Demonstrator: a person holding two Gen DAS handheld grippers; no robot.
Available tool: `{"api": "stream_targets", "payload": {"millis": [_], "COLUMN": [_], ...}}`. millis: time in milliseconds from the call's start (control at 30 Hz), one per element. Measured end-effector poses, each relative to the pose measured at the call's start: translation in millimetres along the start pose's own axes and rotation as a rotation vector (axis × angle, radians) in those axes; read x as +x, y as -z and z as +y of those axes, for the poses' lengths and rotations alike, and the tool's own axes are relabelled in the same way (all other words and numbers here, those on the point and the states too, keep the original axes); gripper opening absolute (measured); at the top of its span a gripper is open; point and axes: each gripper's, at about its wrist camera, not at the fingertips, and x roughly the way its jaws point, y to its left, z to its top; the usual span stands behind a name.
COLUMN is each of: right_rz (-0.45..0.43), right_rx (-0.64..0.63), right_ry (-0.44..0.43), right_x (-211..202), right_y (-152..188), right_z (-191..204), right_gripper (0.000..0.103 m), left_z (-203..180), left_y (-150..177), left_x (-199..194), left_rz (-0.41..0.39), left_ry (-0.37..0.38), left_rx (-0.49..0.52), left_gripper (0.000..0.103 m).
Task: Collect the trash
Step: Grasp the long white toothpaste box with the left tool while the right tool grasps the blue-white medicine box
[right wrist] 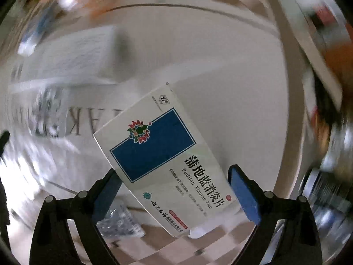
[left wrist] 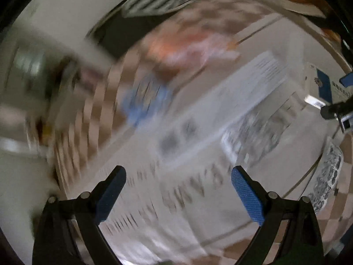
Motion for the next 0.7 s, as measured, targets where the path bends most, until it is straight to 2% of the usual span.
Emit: {"api": "stream_targets", "payload": {"millis": [100,200,300,367,400,467,533,633,700], "right_rz": [0.003,0.006,0.043,0.04,0.035,0.03,0.012,-0.004,0.022], "right_rx": [0.227,0.378,0.412,0.386,0.366,0.338,0.323,0.331,0.371], "right_ry": [-0.016,-0.063,-0.117,-0.105,-0.101,-0.087,-0.072,-0.082,-0.128], "right_x": [-4.2,-2.7,8.5,10.4,10.6,10.6,8.2,4.0,5.4], "right_y": [9.6,13.2,8.2,3.4,-0.2,-3.6,-6.7,-7.8,2.0], "right_z": [-40.3,-70.4,-81.8,-81.5,-79.1,-69.4,-64.3,-57.8,-61.9], "right_gripper": [0.095,0.095,0.096,0.096,0.096,0.095,0.089,0.089,0.089], "left_z": [-14.2,-23.6,-31.8,-31.9,-33.0,-33.8,-33.5,-21.6,-11.3], "left_y": [-30.5,-52.2,-57.1,-57.8,-57.3,-56.9,-54.7,-46.8,-31.0], "left_x": [4.6,21.0,41.6,49.0,50.0,49.5,47.2,45.7,45.8], "left_rz": [-0.012,0.019,0.079,0.106,0.124,0.133,0.142,0.197,0.275], "left_ry": [0.014,0.061,0.103,0.146,0.188,0.215,0.251,0.285,0.311], "left_rx": [0.194,0.346,0.455,0.483,0.475,0.449,0.404,0.222,0.035], "left_gripper": [0.097,0.096,0.095,0.078,0.054,0.051,0.051,0.051,0.051]}}
